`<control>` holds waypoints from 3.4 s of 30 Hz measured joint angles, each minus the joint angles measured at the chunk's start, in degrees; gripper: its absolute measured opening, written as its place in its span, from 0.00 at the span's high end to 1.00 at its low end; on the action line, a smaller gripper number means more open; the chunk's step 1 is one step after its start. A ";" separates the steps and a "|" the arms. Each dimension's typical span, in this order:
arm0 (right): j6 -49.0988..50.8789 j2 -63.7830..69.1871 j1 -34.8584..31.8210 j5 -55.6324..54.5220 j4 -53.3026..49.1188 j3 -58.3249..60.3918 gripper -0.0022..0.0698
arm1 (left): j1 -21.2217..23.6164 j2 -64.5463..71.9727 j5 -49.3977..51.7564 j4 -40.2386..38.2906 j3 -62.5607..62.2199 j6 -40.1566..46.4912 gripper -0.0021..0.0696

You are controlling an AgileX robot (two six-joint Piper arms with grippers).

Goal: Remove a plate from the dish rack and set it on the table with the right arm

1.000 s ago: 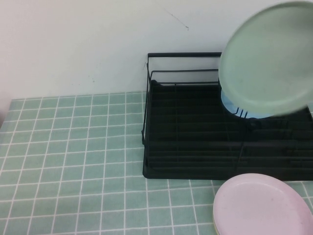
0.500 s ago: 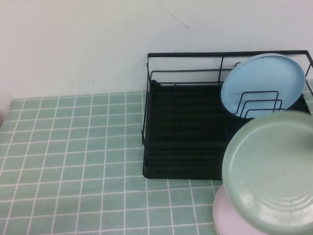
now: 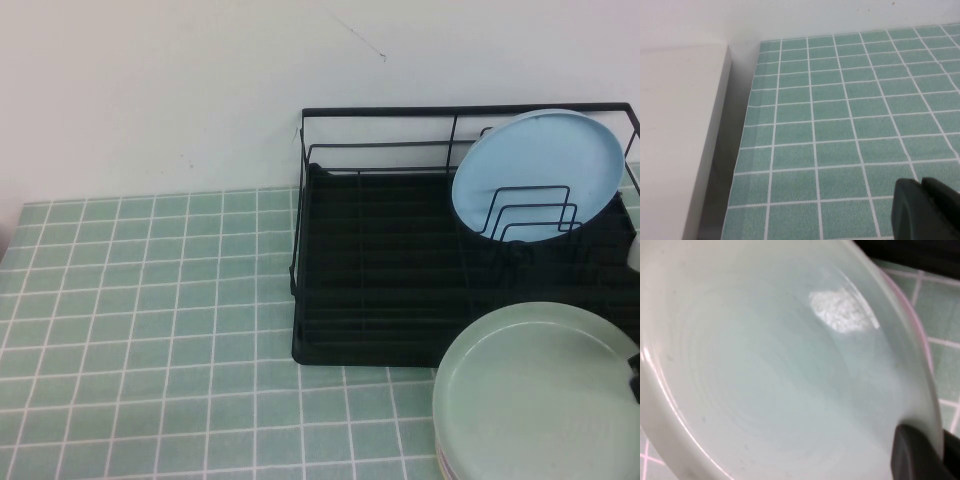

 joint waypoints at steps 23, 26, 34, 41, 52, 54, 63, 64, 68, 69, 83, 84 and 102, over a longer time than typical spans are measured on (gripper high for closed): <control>-2.53 8.81 0.00 -3.24 1.63 0.00 0.94 | 0.00 0.00 0.00 0.00 0.00 0.00 0.98; -2.63 8.90 0.00 -2.20 1.63 0.00 0.88 | 0.00 0.00 0.00 0.00 0.00 0.00 0.98; -1.52 8.90 0.00 1.03 0.93 -0.13 0.63 | 0.00 0.00 0.00 0.00 0.00 0.00 0.98; 5.93 7.61 0.00 6.92 -7.73 -3.29 0.60 | 0.00 0.00 0.00 0.00 0.00 0.00 0.98; 7.52 -9.16 0.00 13.43 -10.75 -3.40 0.83 | 0.00 0.00 0.00 0.00 0.00 0.00 0.98; 7.52 -14.04 0.00 14.12 -10.75 -2.25 0.91 | 0.00 0.00 0.00 0.00 0.00 0.00 0.98; 7.52 -36.03 0.00 20.25 -10.15 1.01 0.97 | 0.00 0.00 0.00 0.00 0.00 0.00 0.98; 7.52 -37.70 0.00 21.04 -10.02 1.00 0.97 | 0.00 0.00 0.00 0.00 0.00 0.00 0.98; 7.52 -44.39 0.00 22.50 -11.77 1.00 0.97 | 0.00 0.00 0.00 0.00 0.00 0.00 0.98; 7.52 -45.57 0.00 22.50 -12.49 1.00 0.97 | 0.00 0.00 0.00 0.00 0.00 0.00 0.98; 2.04 -66.19 -2.58 -24.80 -12.74 30.59 0.97 | 0.00 0.00 0.00 0.00 0.00 0.00 0.98; 2.04 -68.58 -2.98 -27.82 -12.61 34.01 0.97 | 0.00 0.00 0.00 0.00 0.00 0.00 0.98; 4.30 -81.47 -5.27 -29.38 -9.51 50.04 0.97 | 0.00 0.00 0.00 0.00 0.00 0.00 0.98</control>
